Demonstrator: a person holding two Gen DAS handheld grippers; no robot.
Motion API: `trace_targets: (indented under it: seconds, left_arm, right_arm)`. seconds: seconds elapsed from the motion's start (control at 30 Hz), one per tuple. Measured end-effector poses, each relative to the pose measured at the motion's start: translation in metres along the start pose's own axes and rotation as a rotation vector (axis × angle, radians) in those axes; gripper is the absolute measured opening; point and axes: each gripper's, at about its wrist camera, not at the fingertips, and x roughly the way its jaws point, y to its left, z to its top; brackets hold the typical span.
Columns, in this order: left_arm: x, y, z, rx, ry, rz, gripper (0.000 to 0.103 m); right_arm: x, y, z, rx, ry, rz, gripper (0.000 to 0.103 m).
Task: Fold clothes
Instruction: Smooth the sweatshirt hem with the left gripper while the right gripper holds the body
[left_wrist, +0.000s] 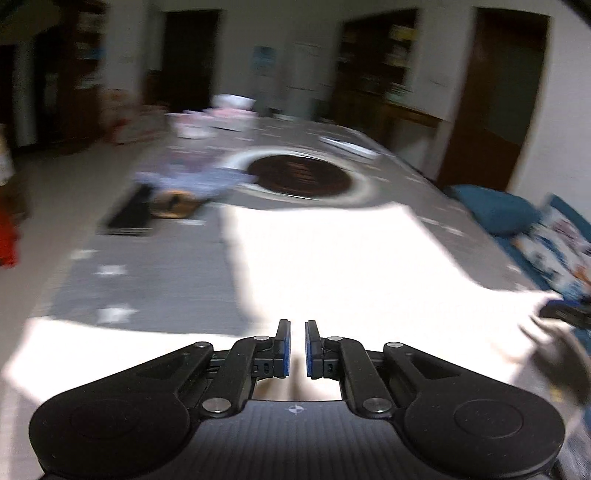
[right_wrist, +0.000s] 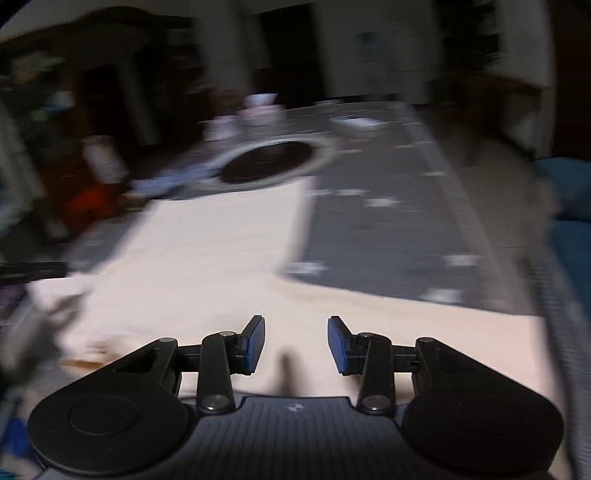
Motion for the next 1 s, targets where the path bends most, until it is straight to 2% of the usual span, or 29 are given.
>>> trace_targets:
  seconds: [0.03, 0.1, 0.27, 0.33, 0.47, 0.63, 0.73, 0.87, 1.0]
  left_arm:
    - [0.006, -0.012, -0.001, 0.020, 0.012, -0.030, 0.009]
    - [0.019, -0.035, -0.002, 0.058, 0.036, -0.091, 0.009]
    - [0.038, -0.075, -0.010, 0.115, 0.077, -0.188, 0.009]
    - [0.043, -0.086, -0.013, 0.131, 0.088, -0.210, 0.010]
    - [0.052, -0.097, -0.015, 0.157, 0.103, -0.235, 0.011]
    - [0.049, -0.109, -0.020, 0.183, 0.120, -0.217, 0.017]
    - [0.049, -0.114, -0.021, 0.200, 0.128, -0.193, 0.023]
    - [0.050, -0.120, -0.021, 0.225, 0.138, -0.161, 0.029]
    - [0.052, -0.124, -0.022, 0.244, 0.146, -0.140, 0.033]
  right_arm:
    - [-0.002, -0.012, -0.003, 0.006, -0.006, -0.077, 0.037]
    - [-0.007, -0.034, -0.007, 0.060, -0.011, -0.153, 0.037]
    - [-0.015, -0.072, -0.022, 0.130, -0.025, -0.296, 0.039]
    - [-0.019, -0.079, -0.028, 0.138, -0.033, -0.332, 0.045]
    - [-0.022, -0.100, -0.037, 0.209, -0.042, -0.332, 0.046]
    - [-0.023, -0.120, -0.047, 0.315, -0.030, -0.258, 0.044]
    - [-0.024, -0.123, -0.046, 0.319, -0.029, -0.233, 0.030]
    - [-0.024, -0.115, -0.040, 0.275, -0.031, -0.241, 0.010]
    - [-0.022, -0.106, -0.034, 0.219, -0.027, -0.263, 0.006]
